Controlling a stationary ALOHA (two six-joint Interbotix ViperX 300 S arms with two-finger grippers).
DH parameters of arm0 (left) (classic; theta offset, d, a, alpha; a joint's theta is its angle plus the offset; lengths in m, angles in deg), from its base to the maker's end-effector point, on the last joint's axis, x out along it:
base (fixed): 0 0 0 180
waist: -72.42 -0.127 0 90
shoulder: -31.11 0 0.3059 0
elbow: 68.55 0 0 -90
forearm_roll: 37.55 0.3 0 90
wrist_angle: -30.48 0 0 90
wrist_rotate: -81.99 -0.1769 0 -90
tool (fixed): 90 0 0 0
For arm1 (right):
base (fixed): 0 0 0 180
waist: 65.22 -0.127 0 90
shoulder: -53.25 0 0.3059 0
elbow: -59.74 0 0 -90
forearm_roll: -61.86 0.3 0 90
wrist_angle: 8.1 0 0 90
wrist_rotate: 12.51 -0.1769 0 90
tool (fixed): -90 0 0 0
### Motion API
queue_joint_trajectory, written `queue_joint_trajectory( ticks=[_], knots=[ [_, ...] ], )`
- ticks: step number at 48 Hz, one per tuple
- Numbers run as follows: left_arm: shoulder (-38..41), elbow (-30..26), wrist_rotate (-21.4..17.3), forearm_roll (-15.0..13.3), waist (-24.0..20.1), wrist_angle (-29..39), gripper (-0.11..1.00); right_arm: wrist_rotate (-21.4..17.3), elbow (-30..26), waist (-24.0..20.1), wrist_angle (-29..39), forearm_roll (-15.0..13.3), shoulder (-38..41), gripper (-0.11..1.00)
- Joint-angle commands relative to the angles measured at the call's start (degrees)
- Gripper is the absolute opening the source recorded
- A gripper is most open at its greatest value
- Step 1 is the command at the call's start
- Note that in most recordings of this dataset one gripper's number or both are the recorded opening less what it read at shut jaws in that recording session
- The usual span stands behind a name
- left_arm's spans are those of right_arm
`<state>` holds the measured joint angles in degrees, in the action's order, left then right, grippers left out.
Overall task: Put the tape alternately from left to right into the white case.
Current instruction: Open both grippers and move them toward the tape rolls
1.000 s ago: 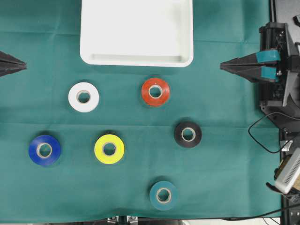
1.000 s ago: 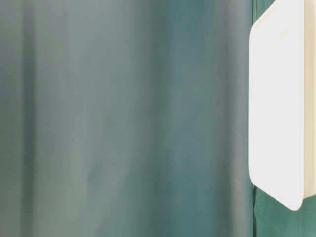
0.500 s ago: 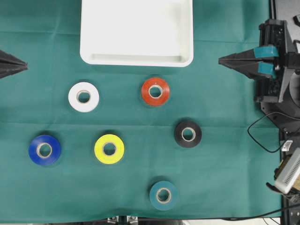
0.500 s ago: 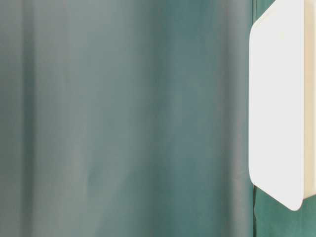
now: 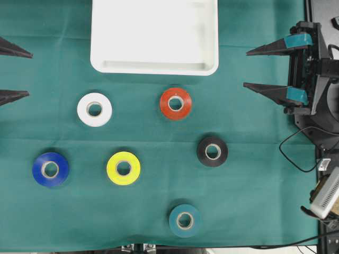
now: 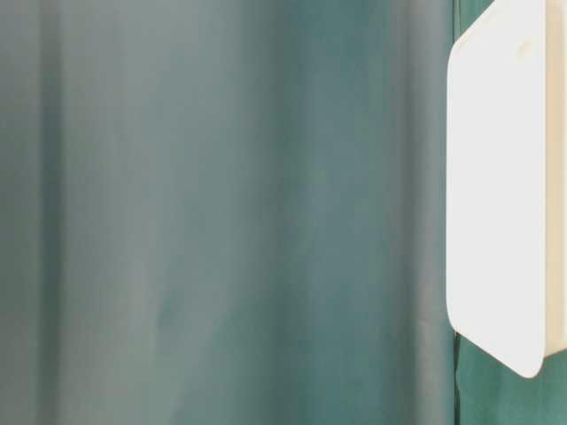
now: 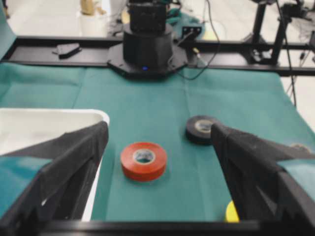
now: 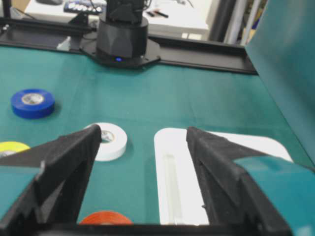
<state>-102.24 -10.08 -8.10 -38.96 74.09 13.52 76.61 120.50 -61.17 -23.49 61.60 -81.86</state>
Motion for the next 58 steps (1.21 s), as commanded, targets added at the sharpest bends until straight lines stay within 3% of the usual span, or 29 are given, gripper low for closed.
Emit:
queue_joint_trajectory(
  ticks=[1,11,20,58],
  knots=[
    [1.23,-1.14,0.18,-0.09,0.18,0.00,0.74,-0.62,-1.58,0.09,0.44,-0.09,0.70,0.76],
    [6.15,-3.34,0.35,-0.18,0.18,1.85,0.74,-3.43,-3.60,0.09,2.99,-0.09,3.25,0.76],
    [10.28,-5.27,0.35,-0.09,0.09,3.69,0.74,-3.60,-5.27,0.09,6.42,-0.09,6.68,0.77],
    [22.32,-13.18,2.02,-0.26,-2.55,12.39,0.74,-3.52,-10.90,0.09,9.23,-0.53,17.75,0.78]
  ],
)
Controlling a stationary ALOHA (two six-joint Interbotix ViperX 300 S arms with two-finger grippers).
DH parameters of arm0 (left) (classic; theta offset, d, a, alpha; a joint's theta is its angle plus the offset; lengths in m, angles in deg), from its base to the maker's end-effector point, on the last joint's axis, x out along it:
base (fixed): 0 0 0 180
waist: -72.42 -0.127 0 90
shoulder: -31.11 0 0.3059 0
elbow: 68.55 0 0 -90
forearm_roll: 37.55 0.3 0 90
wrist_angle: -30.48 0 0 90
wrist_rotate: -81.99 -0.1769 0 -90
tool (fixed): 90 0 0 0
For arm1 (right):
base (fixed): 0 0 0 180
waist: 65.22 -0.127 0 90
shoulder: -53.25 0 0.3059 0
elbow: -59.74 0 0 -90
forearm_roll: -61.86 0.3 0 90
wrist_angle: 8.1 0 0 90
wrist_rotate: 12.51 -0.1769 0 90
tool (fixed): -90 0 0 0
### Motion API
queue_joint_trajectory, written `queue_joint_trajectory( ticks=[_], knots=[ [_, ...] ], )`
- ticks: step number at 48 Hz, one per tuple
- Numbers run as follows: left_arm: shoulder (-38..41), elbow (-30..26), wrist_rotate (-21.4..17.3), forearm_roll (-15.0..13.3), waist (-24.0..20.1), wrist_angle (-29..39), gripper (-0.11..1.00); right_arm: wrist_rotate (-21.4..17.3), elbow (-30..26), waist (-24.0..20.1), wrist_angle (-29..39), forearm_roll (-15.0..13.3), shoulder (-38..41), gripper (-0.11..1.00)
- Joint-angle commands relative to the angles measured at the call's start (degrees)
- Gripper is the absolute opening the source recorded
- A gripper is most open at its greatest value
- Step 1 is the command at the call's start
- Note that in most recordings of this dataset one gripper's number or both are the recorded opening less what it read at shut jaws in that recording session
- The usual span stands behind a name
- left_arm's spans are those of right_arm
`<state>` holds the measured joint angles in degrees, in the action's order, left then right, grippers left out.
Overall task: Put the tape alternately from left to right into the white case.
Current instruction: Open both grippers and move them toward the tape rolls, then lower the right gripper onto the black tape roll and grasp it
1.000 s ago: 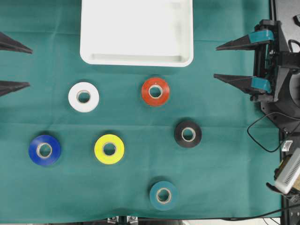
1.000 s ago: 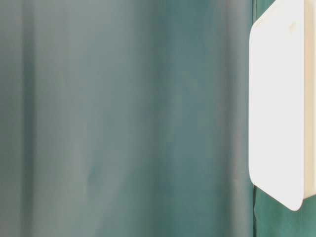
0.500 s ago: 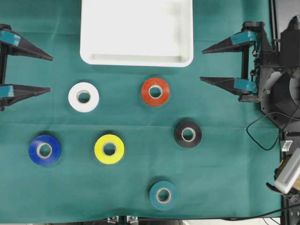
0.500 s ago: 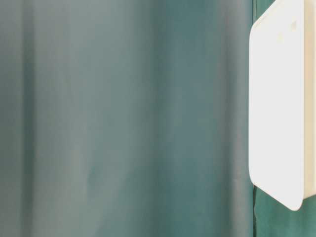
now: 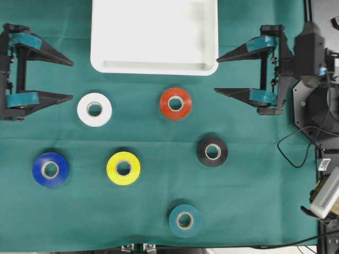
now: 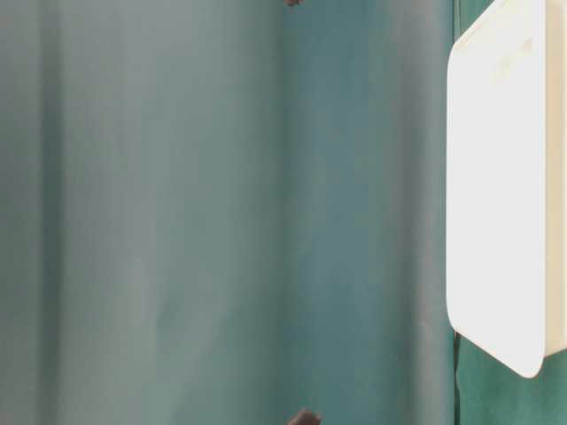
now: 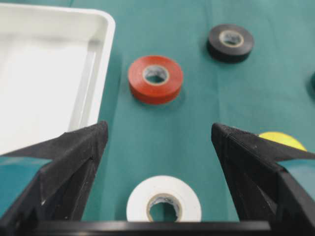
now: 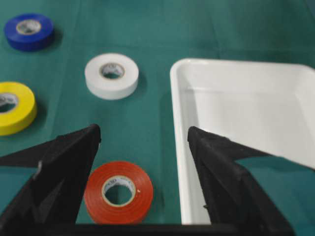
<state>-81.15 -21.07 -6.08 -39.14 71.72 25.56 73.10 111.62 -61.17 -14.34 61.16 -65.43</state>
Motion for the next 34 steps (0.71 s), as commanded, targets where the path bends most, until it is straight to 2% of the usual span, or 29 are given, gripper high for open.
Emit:
queue_joint_trajectory(
  ticks=[1,19,34],
  knots=[
    [1.67,-2.46,0.00,-0.09,-0.18,0.53,0.74,-0.09,-2.20,0.09,0.18,-0.18,1.76,0.78],
    [9.93,-7.56,0.00,-0.09,-0.26,8.26,0.74,0.00,-5.71,0.09,3.96,-0.35,9.32,0.78],
    [12.92,-9.14,0.00,-0.09,-0.26,9.49,0.74,0.00,-6.33,0.09,4.31,-0.35,11.25,0.78]
  ],
)
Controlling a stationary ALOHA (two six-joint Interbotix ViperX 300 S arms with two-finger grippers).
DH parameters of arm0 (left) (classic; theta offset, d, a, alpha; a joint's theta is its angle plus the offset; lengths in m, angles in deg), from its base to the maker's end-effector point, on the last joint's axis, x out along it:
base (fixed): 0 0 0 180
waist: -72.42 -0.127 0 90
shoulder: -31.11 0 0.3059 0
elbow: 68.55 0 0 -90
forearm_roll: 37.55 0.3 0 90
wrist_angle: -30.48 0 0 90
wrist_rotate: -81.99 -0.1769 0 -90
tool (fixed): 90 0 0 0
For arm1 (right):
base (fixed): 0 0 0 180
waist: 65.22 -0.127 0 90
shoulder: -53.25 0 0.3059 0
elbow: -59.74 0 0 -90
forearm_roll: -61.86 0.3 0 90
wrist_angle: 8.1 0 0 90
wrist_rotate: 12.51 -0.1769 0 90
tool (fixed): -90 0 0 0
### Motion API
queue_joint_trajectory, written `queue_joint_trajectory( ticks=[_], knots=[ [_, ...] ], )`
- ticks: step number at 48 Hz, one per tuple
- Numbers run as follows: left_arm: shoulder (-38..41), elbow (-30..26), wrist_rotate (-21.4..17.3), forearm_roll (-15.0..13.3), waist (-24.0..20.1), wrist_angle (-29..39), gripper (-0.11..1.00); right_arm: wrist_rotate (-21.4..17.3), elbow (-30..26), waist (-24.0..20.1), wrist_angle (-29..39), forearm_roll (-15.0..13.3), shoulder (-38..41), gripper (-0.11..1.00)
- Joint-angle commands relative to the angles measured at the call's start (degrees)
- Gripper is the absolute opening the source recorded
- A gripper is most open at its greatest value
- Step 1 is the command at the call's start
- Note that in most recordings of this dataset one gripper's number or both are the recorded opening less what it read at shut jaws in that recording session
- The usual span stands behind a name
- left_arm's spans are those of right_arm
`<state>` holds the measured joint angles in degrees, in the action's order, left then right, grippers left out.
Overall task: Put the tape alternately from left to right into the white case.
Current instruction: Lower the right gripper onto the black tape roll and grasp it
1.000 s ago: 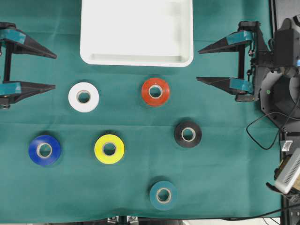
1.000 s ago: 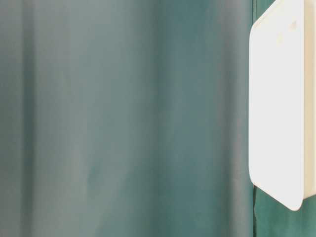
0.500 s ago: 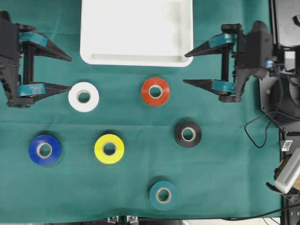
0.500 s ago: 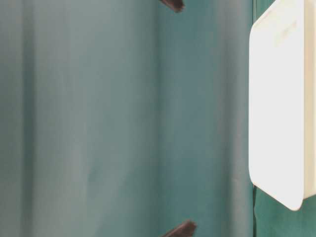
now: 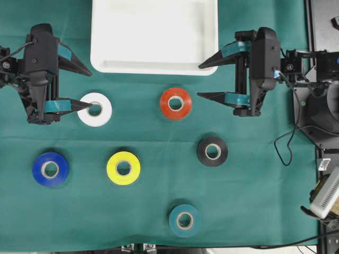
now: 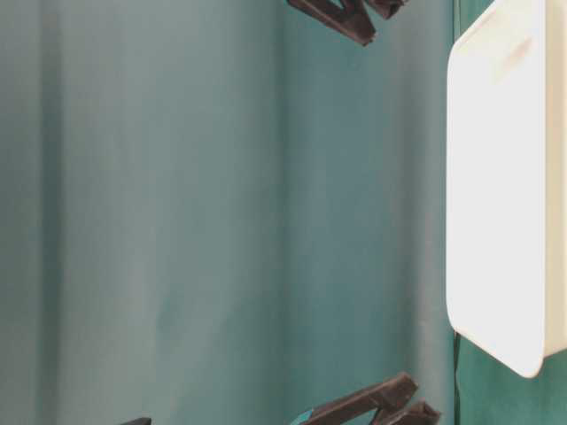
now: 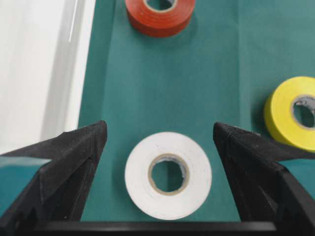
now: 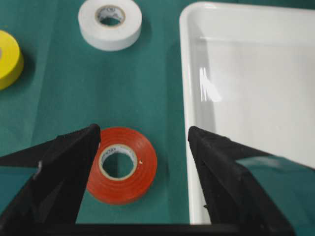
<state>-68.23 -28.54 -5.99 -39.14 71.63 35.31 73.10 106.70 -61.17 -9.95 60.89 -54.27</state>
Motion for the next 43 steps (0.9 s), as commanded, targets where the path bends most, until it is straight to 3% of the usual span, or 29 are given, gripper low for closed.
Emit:
queue_joint_trajectory(
  ticks=[1,22,43],
  knots=[
    [0.00,-1.67,-0.09,-0.09,-0.26,-0.26,0.74,0.00,-1.41,0.09,0.09,-0.09,0.18,0.78],
    [0.09,-1.49,-0.09,-0.09,-0.26,-0.26,0.74,0.09,-1.58,-0.26,0.35,-0.09,0.53,0.78],
    [0.09,-1.41,-0.09,-0.09,-0.26,-0.26,0.74,-0.35,-1.32,-6.24,0.35,-0.09,0.62,0.78]
  ],
)
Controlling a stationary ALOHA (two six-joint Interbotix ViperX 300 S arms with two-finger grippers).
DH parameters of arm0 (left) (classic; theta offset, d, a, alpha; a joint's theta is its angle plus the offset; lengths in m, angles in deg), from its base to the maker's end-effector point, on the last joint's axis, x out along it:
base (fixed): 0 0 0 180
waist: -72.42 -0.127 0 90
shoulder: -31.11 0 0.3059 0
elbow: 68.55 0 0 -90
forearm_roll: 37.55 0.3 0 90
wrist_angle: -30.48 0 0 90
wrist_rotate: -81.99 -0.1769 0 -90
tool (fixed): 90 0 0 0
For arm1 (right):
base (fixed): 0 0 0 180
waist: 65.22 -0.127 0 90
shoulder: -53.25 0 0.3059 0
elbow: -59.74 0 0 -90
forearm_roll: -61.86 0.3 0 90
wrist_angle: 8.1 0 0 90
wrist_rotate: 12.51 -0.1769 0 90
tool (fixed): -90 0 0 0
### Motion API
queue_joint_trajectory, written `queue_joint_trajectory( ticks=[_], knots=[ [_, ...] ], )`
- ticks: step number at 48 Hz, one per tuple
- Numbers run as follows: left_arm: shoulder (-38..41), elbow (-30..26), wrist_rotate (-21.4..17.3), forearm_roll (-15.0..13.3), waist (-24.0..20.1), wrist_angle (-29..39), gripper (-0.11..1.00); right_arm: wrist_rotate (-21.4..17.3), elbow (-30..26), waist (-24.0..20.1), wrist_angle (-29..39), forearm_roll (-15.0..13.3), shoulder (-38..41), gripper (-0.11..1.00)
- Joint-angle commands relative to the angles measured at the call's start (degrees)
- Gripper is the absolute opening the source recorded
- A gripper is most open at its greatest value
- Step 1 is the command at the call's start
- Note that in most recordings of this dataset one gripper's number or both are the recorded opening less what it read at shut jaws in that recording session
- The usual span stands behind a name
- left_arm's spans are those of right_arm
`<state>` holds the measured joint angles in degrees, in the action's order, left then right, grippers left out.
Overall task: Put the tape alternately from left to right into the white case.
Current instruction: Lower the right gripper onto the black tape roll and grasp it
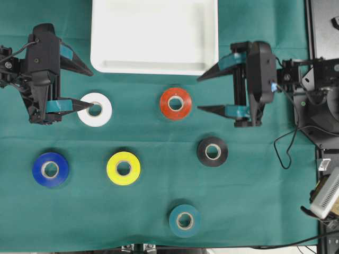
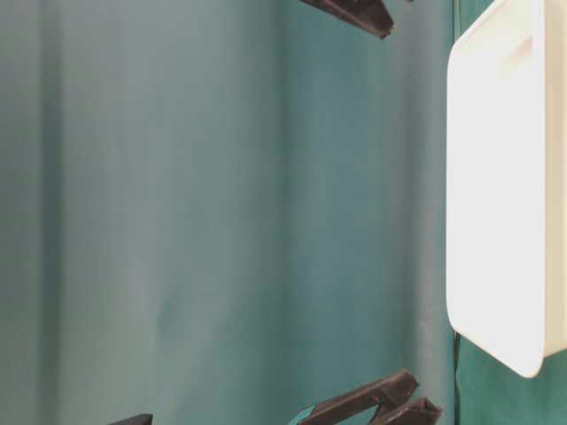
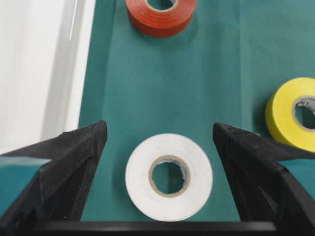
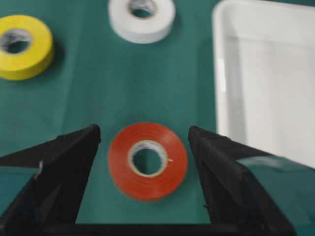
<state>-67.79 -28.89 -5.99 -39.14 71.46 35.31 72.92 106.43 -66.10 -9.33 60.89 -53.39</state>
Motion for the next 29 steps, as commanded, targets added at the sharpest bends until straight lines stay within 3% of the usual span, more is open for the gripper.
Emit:
queue_joint_trajectory(
  ticks=[1,15,29],
  knots=[
    [-0.35,-0.97,-0.09,-0.09,-0.09,-0.26,0.73,-0.18,-1.05,-1.58,-0.26,0.00,-0.26,0.78],
    [-0.35,-0.88,-0.09,-0.09,-0.09,-0.26,0.74,-0.18,-0.44,-4.75,-0.26,0.00,-0.26,0.77],
    [-0.35,-0.88,0.00,-0.09,-0.09,-0.26,0.74,-0.09,0.18,-5.10,0.53,0.00,-0.26,0.77]
  ],
)
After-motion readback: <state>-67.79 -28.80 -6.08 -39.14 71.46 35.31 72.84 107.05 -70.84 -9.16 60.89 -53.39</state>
